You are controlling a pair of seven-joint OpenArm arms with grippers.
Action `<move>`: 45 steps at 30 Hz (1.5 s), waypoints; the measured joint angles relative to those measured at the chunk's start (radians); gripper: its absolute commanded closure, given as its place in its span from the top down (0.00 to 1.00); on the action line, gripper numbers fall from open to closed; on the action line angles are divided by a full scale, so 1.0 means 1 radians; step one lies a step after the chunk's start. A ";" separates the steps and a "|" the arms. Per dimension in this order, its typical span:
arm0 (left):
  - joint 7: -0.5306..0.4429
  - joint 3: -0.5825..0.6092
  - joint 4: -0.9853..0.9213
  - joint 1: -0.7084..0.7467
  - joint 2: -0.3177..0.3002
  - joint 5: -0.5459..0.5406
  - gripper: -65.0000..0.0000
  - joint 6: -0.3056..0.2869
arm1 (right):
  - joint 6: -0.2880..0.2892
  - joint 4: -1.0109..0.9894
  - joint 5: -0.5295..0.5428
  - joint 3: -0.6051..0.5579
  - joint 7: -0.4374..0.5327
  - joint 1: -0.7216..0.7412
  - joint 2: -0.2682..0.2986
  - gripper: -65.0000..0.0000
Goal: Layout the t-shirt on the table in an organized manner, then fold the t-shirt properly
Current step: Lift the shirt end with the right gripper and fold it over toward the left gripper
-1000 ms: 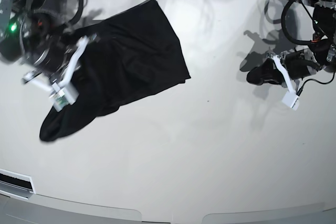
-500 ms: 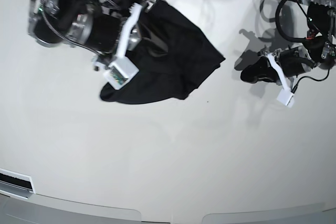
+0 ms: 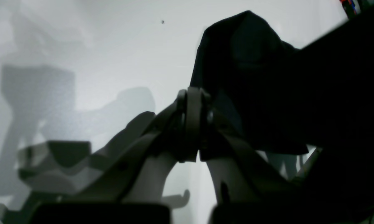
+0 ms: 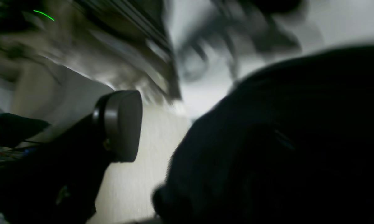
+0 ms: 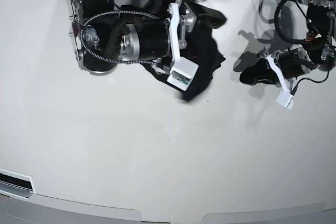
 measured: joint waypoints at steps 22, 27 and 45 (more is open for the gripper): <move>0.088 0.038 0.106 -0.008 -0.002 -0.006 0.00 0.000 | 0.000 -0.002 -0.522 0.003 0.285 0.100 0.003 0.00; 0.101 0.154 0.239 0.001 -0.003 -0.008 0.00 0.000 | 0.000 -0.076 -0.532 -0.002 0.301 0.147 0.003 0.00; 0.066 0.651 0.277 0.047 -0.024 0.270 0.00 0.034 | 0.036 -0.529 -0.858 -0.429 0.536 0.411 0.013 0.00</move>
